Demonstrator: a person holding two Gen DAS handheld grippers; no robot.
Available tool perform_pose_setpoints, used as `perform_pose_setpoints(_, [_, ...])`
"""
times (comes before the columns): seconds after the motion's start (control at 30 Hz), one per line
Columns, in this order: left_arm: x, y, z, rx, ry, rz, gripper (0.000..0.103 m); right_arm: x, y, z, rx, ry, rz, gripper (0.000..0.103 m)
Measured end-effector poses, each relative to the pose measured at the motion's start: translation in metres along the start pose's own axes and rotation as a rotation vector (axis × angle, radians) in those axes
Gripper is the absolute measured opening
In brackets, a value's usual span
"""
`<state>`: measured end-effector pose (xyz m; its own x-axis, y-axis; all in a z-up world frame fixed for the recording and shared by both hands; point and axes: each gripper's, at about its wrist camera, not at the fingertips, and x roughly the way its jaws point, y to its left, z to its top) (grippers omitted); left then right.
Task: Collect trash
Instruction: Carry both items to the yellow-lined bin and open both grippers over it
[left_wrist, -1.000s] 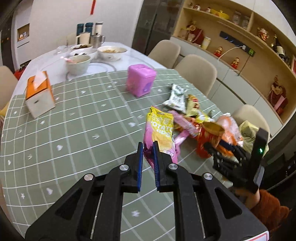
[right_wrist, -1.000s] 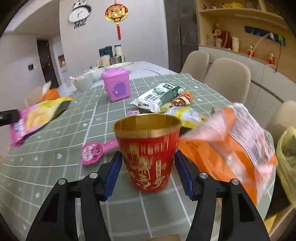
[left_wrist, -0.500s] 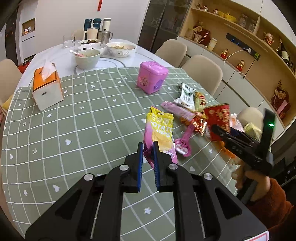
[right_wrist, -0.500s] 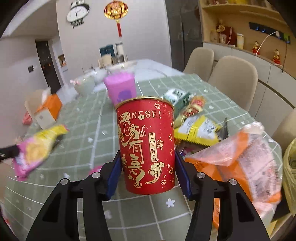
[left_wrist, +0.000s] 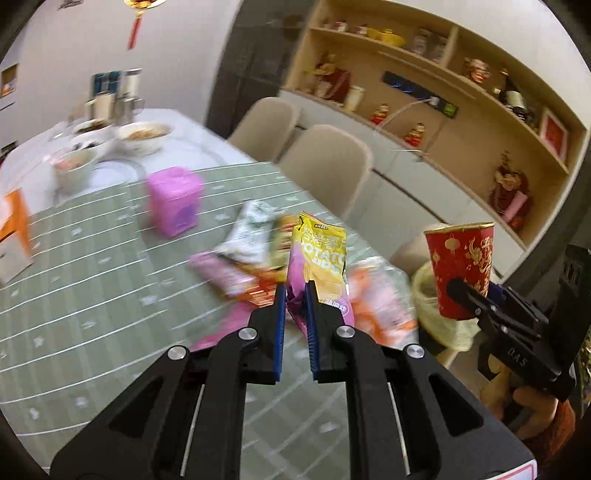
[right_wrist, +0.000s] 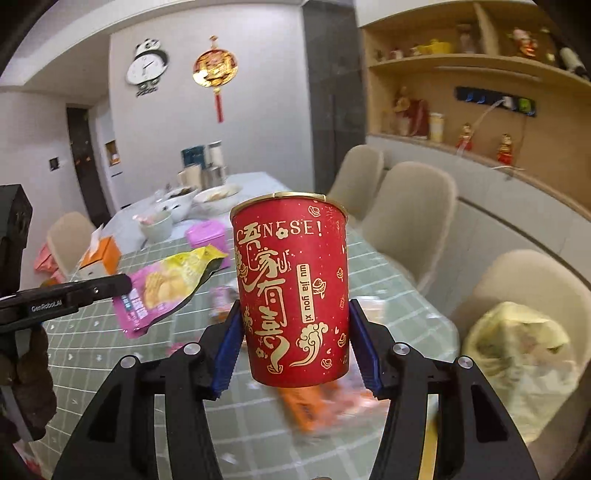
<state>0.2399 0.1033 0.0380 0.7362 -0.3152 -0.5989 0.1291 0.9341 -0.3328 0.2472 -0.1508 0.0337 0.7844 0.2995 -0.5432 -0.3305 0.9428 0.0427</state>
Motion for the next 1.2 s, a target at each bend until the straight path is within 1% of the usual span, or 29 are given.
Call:
perform_pose_setpoints(0.1, [0.015,-0.043,0.009,0.029,0.005,-0.054,0.010,-0.018,-0.041,0.000,0.023,-0.009,-0.039,0.052])
perform_pose_setpoints(0.13, [0.023,-0.062,0.011,0.045,0.010,-0.077,0.010,-0.024,-0.057,-0.001,0.032,-0.013,-0.057,0.052])
perform_pose_setpoints(0.27, [0.058,-0.130,0.017,0.098,0.046,-0.164,0.010,-0.044,-0.121,-0.008,0.083,-0.026,-0.135,0.052])
perform_pose_setpoints(0.33, [0.083,-0.163,0.016,0.127,0.070,-0.221,0.010,-0.059,-0.163,-0.017,0.118,-0.032,-0.193,0.052])
perform_pose_setpoints(0.4, [0.108,-0.192,0.014,0.150,0.100,-0.259,0.010,-0.071,-0.197,-0.024,0.153,-0.033,-0.241,0.052])
perform_pose_setpoints(0.43, [0.126,-0.211,0.012,0.162,0.127,-0.285,0.010,-0.077,-0.214,-0.028,0.172,-0.034,-0.262,0.052])
perform_pose_setpoints(0.47, [0.139,-0.225,0.010,0.172,0.145,-0.303,0.010,-0.085,-0.234,-0.033,0.194,-0.037,-0.291,0.052])
perform_pose_setpoints(0.57, [0.183,-0.270,0.005,0.221,0.180,-0.336,0.010,-0.098,-0.277,-0.045,0.240,-0.040,-0.343,0.052])
perform_pose_setpoints(0.67, [0.228,-0.306,0.006,0.247,0.219,-0.351,0.010,-0.102,-0.308,-0.054,0.271,-0.043,-0.373,0.052])
perform_pose_setpoints(0.73, [0.258,-0.328,0.005,0.277,0.241,-0.343,0.010,-0.102,-0.321,-0.060,0.285,-0.041,-0.388,0.052])
perform_pose_setpoints(0.83, [0.296,-0.353,-0.002,0.347,0.266,-0.289,0.010,-0.102,-0.343,-0.069,0.306,-0.029,-0.401,0.052])
perform_pose_setpoints(0.9, [0.315,-0.362,-0.009,0.381,0.295,-0.260,0.010,-0.100,-0.353,-0.073,0.310,-0.019,-0.407,0.052])
perform_pose_setpoints(0.93, [0.325,-0.365,-0.013,0.400,0.318,-0.248,0.012,-0.098,-0.360,-0.074,0.316,-0.013,-0.405,0.052])
perform_pose_setpoints(0.97, [0.331,-0.367,-0.016,0.410,0.335,-0.239,0.014,-0.094,-0.365,-0.075,0.324,-0.007,-0.401,0.052])
perform_pose_setpoints(1.03, [0.336,-0.365,-0.018,0.391,0.351,-0.228,0.025,-0.082,-0.375,-0.074,0.340,0.004,-0.382,0.052])
perform_pose_setpoints(1.07, [0.336,-0.362,-0.017,0.371,0.352,-0.228,0.028,-0.075,-0.378,-0.072,0.342,0.009,-0.370,0.052])
perform_pose_setpoints(1.13, [0.328,-0.352,-0.011,0.326,0.338,-0.224,0.036,-0.056,-0.380,-0.066,0.327,0.019,-0.334,0.052])
perform_pose_setpoints(1.2, [0.315,-0.342,-0.001,0.306,0.315,-0.210,0.039,-0.037,-0.374,-0.056,0.296,0.024,-0.294,0.052])
